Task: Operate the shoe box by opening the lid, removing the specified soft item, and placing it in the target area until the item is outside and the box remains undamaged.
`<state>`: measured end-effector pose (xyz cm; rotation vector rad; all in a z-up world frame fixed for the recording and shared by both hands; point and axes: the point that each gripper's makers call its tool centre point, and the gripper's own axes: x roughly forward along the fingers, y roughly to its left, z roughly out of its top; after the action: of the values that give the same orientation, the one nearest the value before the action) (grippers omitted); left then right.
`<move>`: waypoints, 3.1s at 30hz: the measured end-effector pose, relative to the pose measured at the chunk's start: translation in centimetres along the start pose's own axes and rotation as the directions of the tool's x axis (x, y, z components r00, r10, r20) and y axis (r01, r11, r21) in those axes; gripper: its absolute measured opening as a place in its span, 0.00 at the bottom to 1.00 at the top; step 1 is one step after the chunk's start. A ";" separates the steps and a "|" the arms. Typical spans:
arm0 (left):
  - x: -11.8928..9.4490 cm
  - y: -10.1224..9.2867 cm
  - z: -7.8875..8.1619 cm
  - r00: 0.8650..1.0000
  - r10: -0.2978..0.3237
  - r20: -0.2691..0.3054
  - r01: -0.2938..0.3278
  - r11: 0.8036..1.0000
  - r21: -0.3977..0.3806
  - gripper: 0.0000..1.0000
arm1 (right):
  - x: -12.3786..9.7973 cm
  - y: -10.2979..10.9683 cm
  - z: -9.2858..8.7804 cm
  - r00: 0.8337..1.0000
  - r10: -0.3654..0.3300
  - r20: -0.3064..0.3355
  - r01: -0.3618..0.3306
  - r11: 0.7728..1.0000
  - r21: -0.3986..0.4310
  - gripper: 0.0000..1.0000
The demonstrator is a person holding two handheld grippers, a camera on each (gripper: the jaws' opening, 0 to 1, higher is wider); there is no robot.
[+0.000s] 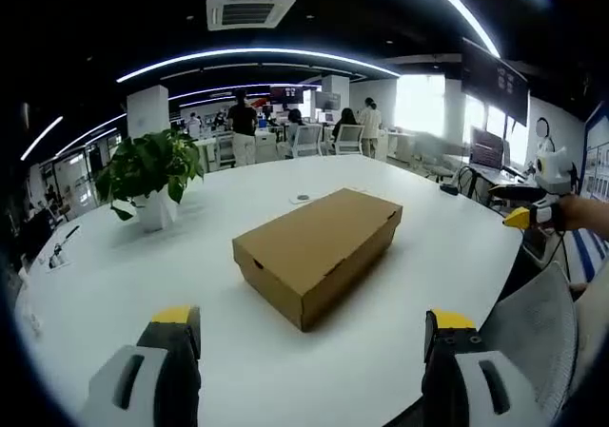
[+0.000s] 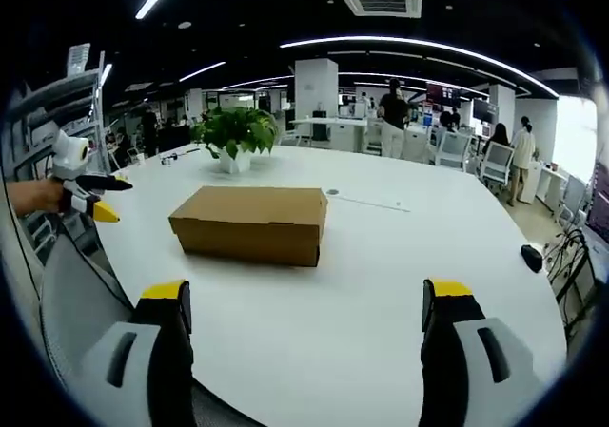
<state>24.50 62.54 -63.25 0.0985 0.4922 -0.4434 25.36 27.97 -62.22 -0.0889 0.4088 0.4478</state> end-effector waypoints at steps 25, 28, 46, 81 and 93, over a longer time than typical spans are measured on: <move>0.5 -0.7 0.2 0.999 -0.023 -0.023 0.024 0.999 0.029 0.99 | 0.3 0.6 -0.9 0.999 0.025 -0.037 -0.026 0.999 -0.025 0.96; 0.5 -0.7 0.1 0.999 -0.025 -0.026 0.025 0.999 0.029 0.99 | 0.5 0.8 -1.0 0.998 0.033 -0.049 -0.035 0.999 -0.038 0.96; 0.6 -0.7 -0.1 0.999 -0.019 -0.035 0.021 0.999 0.031 0.98 | 0.8 0.8 -1.2 0.997 0.045 -0.062 -0.048 0.998 -0.050 0.96; 4.0 -1.0 -0.6 0.996 -0.024 -0.091 0.026 0.999 0.022 0.97 | 4.3 -1.1 -1.5 0.986 0.124 -0.113 -0.132 0.989 -0.072 0.96; 6.2 -0.7 -0.8 0.996 -0.019 -0.087 0.018 1.000 -0.004 0.96 | 7.5 -1.3 -1.5 0.977 0.182 -0.115 -0.192 0.978 -0.079 0.96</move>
<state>28.72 59.71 -66.87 0.1103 0.5795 -0.4578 31.55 29.56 -66.58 -0.1631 0.5045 0.6494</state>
